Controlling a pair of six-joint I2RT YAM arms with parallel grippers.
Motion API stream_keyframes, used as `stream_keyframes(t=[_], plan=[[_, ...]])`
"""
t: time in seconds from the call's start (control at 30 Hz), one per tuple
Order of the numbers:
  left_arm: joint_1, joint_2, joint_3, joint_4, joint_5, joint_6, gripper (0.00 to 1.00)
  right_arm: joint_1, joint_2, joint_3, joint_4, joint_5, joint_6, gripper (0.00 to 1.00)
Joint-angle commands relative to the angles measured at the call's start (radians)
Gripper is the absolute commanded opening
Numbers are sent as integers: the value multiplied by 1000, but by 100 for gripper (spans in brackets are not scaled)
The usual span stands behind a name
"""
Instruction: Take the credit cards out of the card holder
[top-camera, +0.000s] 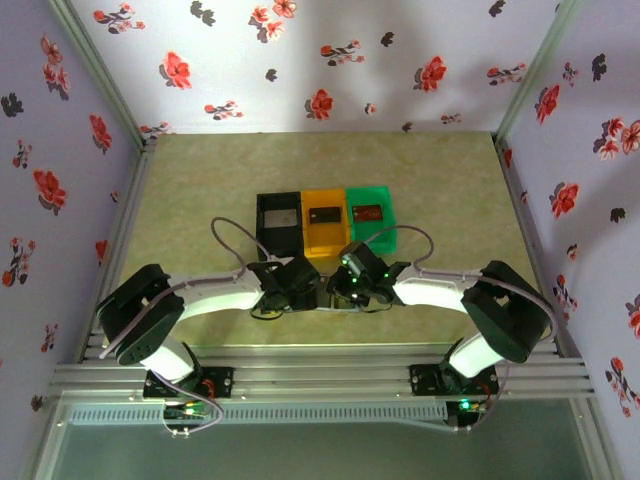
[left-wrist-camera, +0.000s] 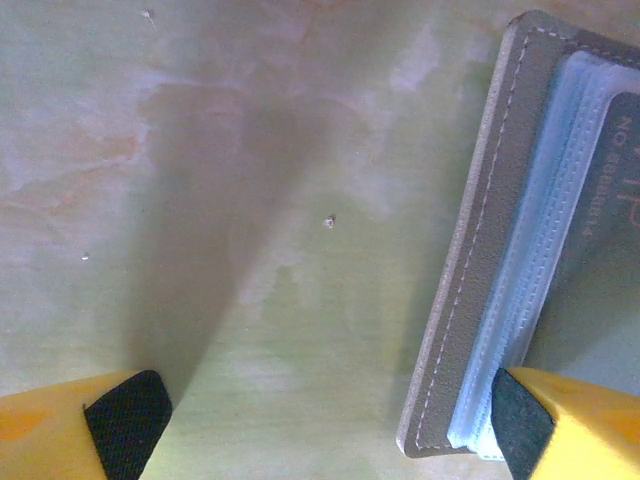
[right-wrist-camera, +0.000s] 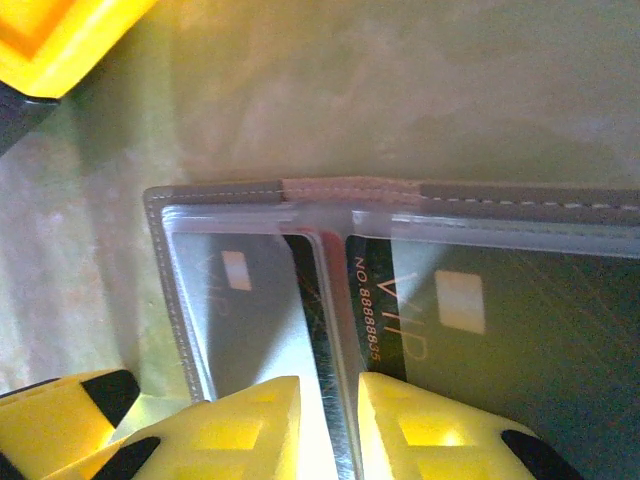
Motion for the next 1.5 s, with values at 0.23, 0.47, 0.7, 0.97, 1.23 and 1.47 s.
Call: stream_keyframes(t=[0.23,0.47,0.7,0.97,1.23,1.47], plan=[[-37,135,-79,107,149,-54,90,-6,31,3,2,18,-29,21],[-46,159,-85,132,158,-59,90,-5,25,-18,91,-12,-34,18],[-57,183,-72,143,167,-59,90,-5,23,-32,124,-21,-42,15],[-62,193,-65,143,169,-56,91,-5,-17,-52,163,-26,-54,13],[-65,193,-59,141,170,-51,91,-6,-40,-54,175,-36,-73,14],[-65,194,-58,143,170,-49,91,-5,-57,-60,177,-30,-79,17]])
